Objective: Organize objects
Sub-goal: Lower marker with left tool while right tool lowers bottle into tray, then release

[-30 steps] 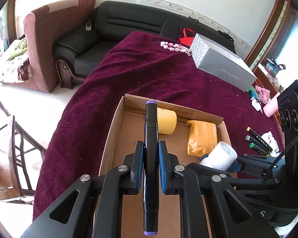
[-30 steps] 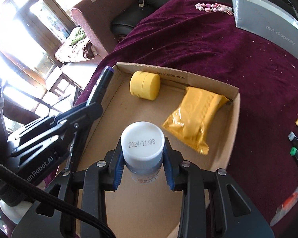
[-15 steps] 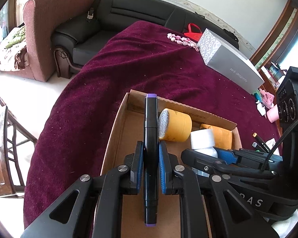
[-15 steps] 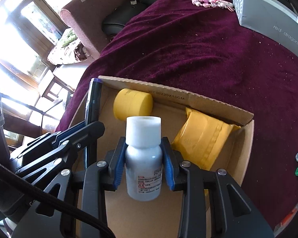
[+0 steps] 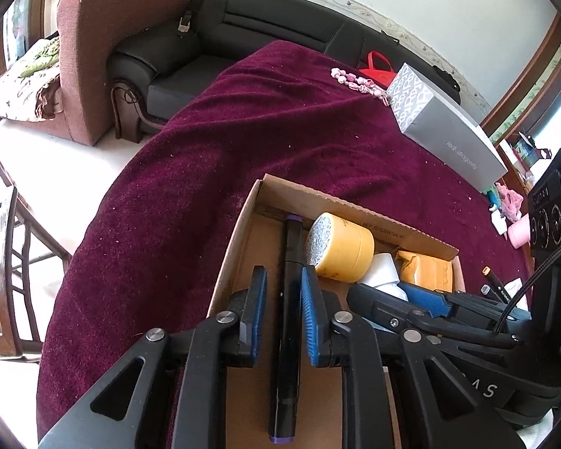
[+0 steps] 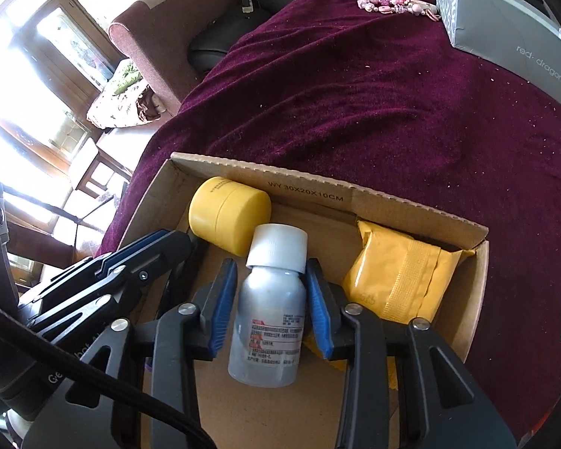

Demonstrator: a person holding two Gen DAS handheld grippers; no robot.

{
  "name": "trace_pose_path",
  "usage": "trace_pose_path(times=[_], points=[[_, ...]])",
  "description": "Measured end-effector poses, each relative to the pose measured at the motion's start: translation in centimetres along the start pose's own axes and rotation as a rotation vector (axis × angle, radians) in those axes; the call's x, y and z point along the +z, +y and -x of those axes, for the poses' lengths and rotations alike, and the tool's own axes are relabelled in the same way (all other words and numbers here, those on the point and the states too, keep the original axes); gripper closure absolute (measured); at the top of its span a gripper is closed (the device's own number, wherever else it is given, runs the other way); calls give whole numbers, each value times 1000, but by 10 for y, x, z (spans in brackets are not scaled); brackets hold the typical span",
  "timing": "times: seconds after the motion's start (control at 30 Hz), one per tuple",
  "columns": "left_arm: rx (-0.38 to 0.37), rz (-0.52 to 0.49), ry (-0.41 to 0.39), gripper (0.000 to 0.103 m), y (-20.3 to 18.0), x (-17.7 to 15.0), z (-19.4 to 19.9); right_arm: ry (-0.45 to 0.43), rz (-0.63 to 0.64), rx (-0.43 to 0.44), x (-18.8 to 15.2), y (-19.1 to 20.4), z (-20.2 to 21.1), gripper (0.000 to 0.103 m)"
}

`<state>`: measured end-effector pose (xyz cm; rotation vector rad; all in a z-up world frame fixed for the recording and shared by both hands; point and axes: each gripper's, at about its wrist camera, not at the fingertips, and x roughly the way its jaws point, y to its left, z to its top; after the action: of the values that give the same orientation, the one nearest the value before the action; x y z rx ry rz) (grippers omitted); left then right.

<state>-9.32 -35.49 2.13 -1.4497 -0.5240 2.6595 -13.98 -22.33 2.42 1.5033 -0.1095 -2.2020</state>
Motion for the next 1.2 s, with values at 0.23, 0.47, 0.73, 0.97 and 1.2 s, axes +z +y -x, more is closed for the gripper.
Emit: trace_pose_path(times=[0.23, 0.47, 0.73, 0.97, 1.2], points=[[-5, 4, -6, 70, -2, -4, 13, -66, -14, 28, -2, -4, 18, 58], [68, -43, -61, 59, -17, -14, 41, -105, -7, 40, -12, -3, 40, 52], [62, -126, -119, 58, -53, -36, 78, -158, -16, 74, -34, -9, 73, 47], [32, -195, -132, 58, -93, -56, 96, -195, -42, 87, -60, -29, 104, 46], [17, -259, -125, 58, -135, -77, 104, -257, -107, 87, -94, -68, 140, 39]])
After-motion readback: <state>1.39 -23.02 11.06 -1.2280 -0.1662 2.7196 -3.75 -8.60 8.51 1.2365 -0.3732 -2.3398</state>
